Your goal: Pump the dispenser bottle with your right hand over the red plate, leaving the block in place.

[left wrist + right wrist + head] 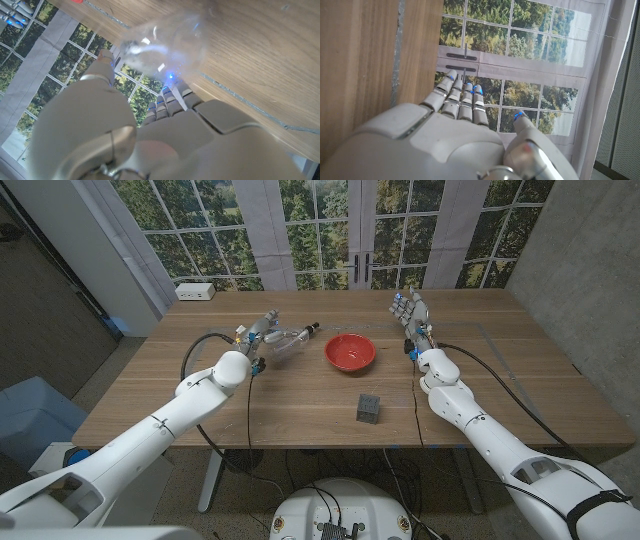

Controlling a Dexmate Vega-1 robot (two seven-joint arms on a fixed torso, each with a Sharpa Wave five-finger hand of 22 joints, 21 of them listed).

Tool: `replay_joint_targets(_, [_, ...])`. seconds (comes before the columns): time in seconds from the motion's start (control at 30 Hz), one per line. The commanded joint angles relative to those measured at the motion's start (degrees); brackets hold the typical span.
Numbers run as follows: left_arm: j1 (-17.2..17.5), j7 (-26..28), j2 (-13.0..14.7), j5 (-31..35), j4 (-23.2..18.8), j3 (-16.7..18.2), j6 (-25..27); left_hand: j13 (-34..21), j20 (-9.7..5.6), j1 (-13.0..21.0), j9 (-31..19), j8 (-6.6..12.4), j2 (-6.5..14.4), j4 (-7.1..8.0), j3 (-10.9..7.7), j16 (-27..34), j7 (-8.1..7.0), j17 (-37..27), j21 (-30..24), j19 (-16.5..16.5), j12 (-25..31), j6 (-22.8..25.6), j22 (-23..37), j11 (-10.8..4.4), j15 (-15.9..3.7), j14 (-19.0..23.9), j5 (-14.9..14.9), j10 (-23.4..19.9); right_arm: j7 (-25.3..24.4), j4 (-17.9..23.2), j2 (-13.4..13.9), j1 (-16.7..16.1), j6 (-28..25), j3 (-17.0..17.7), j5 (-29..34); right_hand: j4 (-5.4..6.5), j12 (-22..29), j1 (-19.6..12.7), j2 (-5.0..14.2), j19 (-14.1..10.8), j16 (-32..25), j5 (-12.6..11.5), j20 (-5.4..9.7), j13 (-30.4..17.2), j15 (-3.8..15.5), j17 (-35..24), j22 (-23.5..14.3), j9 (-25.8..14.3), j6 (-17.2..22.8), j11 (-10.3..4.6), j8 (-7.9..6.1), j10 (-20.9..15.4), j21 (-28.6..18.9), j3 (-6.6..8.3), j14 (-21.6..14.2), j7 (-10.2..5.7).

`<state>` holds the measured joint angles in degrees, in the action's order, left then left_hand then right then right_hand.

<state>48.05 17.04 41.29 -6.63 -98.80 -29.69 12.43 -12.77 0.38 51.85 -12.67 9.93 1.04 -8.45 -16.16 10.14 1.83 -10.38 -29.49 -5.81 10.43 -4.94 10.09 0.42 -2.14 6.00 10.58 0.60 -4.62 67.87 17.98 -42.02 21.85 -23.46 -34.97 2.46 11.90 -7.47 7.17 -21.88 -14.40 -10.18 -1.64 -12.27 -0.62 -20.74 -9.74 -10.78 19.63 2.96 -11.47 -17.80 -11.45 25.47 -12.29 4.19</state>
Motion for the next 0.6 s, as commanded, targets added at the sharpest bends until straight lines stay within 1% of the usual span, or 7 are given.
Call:
replay_joint_targets(0.03, [0.88, -1.42, 0.96, 0.34, -0.04, 0.46, -2.95, 0.10, -0.13, -1.55, 0.29, 0.29, -0.56, 0.06, 0.61, 0.05, -0.40, -0.06, 1.16, 1.04, 0.08, -2.22, 0.02, 0.60, -0.27, -1.74, -0.29, 2.93, -0.80, 1.29, 0.16, -0.84, 0.52, -0.02, 0.58, 0.05, 0.04, 0.00, 1.79, -0.02, -0.08, -0.26, -0.52, -0.16, -0.53, -0.19, -0.30, -0.27, 0.04, 0.30, -0.01, -0.09, -0.01, -0.29, -0.19, -0.01])
replay_joint_targets(0.2, [1.86, -1.32, 0.59, -0.75, 1.18, 1.69, -7.48, 0.48, -0.43, -4.31, 0.94, 0.23, -1.09, 0.61, 1.62, -0.06, -1.75, -0.01, 3.42, 3.25, 0.06, -5.81, -0.02, 0.49, 0.18, -5.57, -0.57, 7.15, -1.15, 2.45, 0.75, -1.34, 0.31, 0.05, 0.90, 0.04, 0.04, 0.01, 1.77, -0.02, -0.09, -0.26, -0.53, -0.15, -0.61, -0.19, -0.30, -0.27, 0.03, 0.32, -0.01, -0.09, -0.01, -0.31, -0.21, 0.08])
replay_joint_targets(0.33, [2.48, -2.54, 0.01, -2.54, 3.37, 2.66, -13.19, 0.62, -0.53, -6.99, 1.21, 0.31, -1.14, 1.54, 2.48, 0.08, -3.26, -0.08, 4.35, 3.90, 0.25, -7.27, 0.00, 0.47, 0.10, -6.78, -0.72, 8.37, -0.97, 2.31, 0.74, -1.59, 1.11, 0.06, 1.09, 0.01, 0.04, 0.05, 1.68, -0.06, -0.05, -0.25, -0.54, -0.15, -0.59, -0.18, -0.30, -0.27, 0.09, 0.33, -0.03, -0.07, -0.02, -0.36, -0.14, 0.13])
replay_joint_targets(0.43, [2.54, -3.03, 0.34, -2.51, 3.02, 2.89, -13.14, 0.72, -0.81, -9.35, 1.39, 0.44, -1.02, 2.40, 3.18, 0.20, -4.66, -0.16, 5.08, 4.50, 0.31, -8.02, 0.03, 0.26, 0.12, -7.60, -0.73, 9.27, -0.55, 2.15, 0.82, -1.63, 1.49, 0.07, 1.08, -0.05, 0.05, 0.10, 1.45, -0.09, -0.04, -0.23, -0.61, -0.15, -0.71, -0.14, -0.29, -0.27, 0.11, 0.41, -0.04, -0.12, -0.03, -0.46, -0.19, -0.02])
replay_joint_targets(0.47, [2.83, -4.70, -1.02, -5.51, 5.94, 3.81, -18.73, 0.75, -0.92, -10.66, 1.45, 0.50, -0.89, 2.93, 3.55, 0.29, -5.22, -0.23, 5.37, 4.67, 0.42, -8.31, 0.04, 0.11, 0.01, -7.87, -0.69, 9.41, 0.74, 1.39, 0.73, -1.46, 2.29, 0.12, 0.62, -0.07, 0.06, 0.11, 1.39, -0.09, -0.02, -0.22, -0.62, -0.15, -0.70, -0.13, -0.29, -0.27, 0.14, 0.48, -0.05, -0.15, -0.03, -0.49, -0.17, 0.04])
replay_joint_targets(0.57, [3.23, -3.64, -0.91, -4.66, 5.28, 4.14, -18.43, 0.83, -1.00, -13.22, 1.57, 0.81, -0.59, 3.97, 4.24, 0.57, -6.34, -0.35, 5.75, 4.55, 0.60, -8.14, 0.07, -0.43, -0.11, -7.90, -0.60, 9.56, 1.45, 0.81, 0.60, -1.38, 3.21, 0.13, 0.59, -0.19, 0.05, 0.17, 0.97, -0.06, 0.02, -0.18, -0.80, -0.15, -0.88, -0.04, -0.29, -0.27, 0.11, 0.52, -0.03, -0.10, -0.01, -0.65, -0.24, 0.23])
replay_joint_targets(0.6, [3.38, -4.11, -1.57, -5.73, 6.72, 4.61, -21.20, 0.86, -1.07, -13.84, 1.60, 0.98, -0.52, 4.21, 4.40, 0.63, -6.71, -0.37, 5.84, 4.49, 0.66, -7.79, 0.07, -0.47, -0.17, -7.89, -0.56, 9.51, 2.32, 0.33, 0.64, -1.25, 3.83, 0.11, 0.48, -0.24, 0.05, 0.19, 0.81, -0.04, 0.06, -0.17, -0.86, -0.15, -0.88, 0.00, -0.29, -0.27, 0.11, 0.64, -0.03, -0.11, 0.00, -0.71, -0.22, 0.29])
